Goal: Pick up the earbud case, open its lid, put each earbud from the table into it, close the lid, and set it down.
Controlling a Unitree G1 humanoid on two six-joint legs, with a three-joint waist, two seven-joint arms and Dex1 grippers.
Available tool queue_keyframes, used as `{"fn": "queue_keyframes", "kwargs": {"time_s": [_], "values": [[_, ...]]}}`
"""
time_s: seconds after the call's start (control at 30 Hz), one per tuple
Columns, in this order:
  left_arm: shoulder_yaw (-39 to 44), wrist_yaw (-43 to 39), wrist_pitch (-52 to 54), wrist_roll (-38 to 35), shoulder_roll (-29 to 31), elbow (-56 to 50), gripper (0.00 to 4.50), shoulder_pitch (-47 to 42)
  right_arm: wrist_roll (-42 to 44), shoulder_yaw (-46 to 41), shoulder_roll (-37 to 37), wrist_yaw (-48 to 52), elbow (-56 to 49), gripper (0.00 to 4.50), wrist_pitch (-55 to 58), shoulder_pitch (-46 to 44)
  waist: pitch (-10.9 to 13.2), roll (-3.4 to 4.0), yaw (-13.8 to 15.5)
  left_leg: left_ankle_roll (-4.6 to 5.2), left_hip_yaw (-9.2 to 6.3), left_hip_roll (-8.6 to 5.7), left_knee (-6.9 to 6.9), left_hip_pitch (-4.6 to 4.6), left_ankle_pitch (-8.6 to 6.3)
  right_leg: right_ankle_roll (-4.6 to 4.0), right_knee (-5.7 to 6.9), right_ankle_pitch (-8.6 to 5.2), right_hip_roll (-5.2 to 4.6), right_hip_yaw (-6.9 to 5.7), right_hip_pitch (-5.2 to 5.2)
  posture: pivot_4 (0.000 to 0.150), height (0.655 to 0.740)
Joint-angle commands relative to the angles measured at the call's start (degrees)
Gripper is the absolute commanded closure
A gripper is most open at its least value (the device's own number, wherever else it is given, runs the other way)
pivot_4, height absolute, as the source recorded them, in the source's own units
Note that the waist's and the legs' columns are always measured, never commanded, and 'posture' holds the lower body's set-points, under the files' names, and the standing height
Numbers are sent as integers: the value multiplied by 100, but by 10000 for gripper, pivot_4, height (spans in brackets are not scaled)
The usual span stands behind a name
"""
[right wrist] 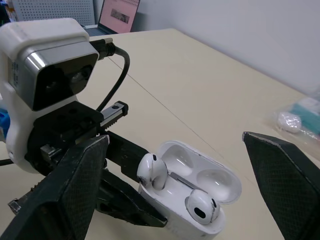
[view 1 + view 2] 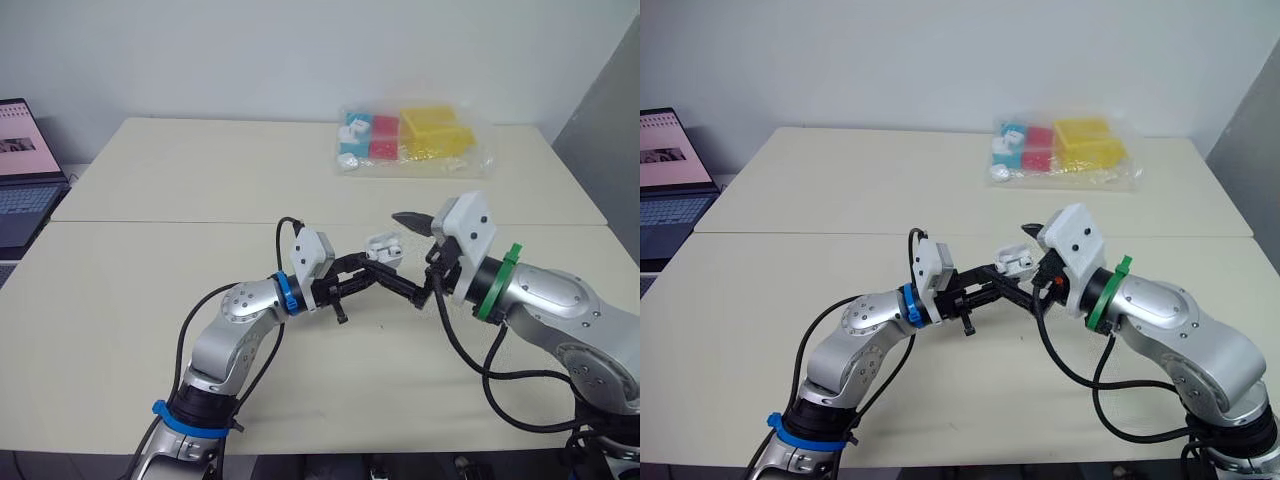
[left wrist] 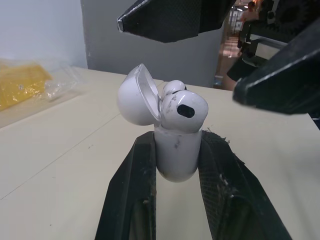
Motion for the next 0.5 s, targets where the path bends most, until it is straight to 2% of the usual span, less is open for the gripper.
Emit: {"fn": "queue_keyframes", "kwargs": {"time_s": [0.03,0.5], "values": [[26,-52,-46,-90,21,-212,37016,-58,-284,-14,-57,136,-30,0,-259,39,0,0,0,0,0,0,0,1,0,0,1,0,0,0,0,1500,7400],[8,-60,-63,-100,43,-208,37016,-53,-730,-119,-77,512,27,0,-411,321,0,0,-1,0,-1,0,0,2,0,0,4,0,0,-2,0,1500,7400]]}}
